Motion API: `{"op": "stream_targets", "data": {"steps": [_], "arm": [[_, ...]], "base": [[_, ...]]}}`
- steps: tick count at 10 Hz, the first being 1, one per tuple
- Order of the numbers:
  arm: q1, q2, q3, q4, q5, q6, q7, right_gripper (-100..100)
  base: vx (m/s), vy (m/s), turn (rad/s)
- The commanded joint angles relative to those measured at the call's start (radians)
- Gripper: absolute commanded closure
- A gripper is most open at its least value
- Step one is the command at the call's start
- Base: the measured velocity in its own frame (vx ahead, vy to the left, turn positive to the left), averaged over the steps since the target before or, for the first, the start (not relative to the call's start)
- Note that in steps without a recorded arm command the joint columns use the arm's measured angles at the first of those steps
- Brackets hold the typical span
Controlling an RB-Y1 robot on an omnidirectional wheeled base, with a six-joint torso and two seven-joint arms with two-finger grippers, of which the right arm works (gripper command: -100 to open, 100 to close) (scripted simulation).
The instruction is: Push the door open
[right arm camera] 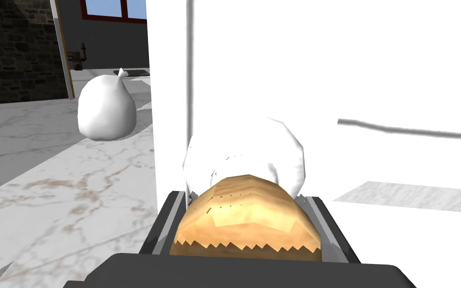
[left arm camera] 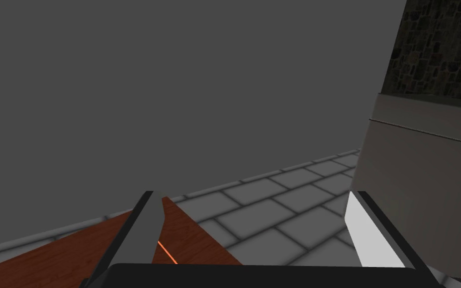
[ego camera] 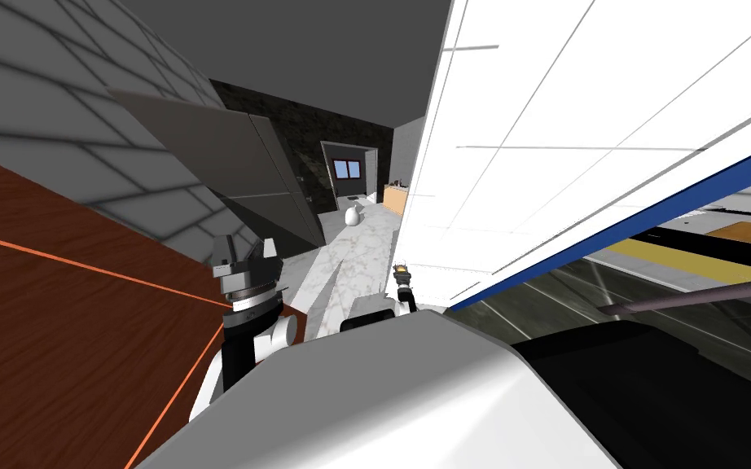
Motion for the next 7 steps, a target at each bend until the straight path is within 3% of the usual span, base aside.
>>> {"op": "stream_targets", "data": {"steps": [1,5,6,7], "arm": [[0.002,-0.002,-0.002,0.001,-0.001,-0.001,0.000,100],[0.002,-0.002,-0.002,0.001,-0.001,-0.001,0.000,100],[0.002,-0.022,-0.016,0.003,-0.010,0.005,0.003,100],[0.002,-0.026,-0.019,0.003,-0.013,0.005,0.004,100]], "base": [[-0.031,0.014,0.000],[-0.014,0.004,-0.002],[0.097,0.019,-0.031],[0.153,0.038,-0.028]]}}
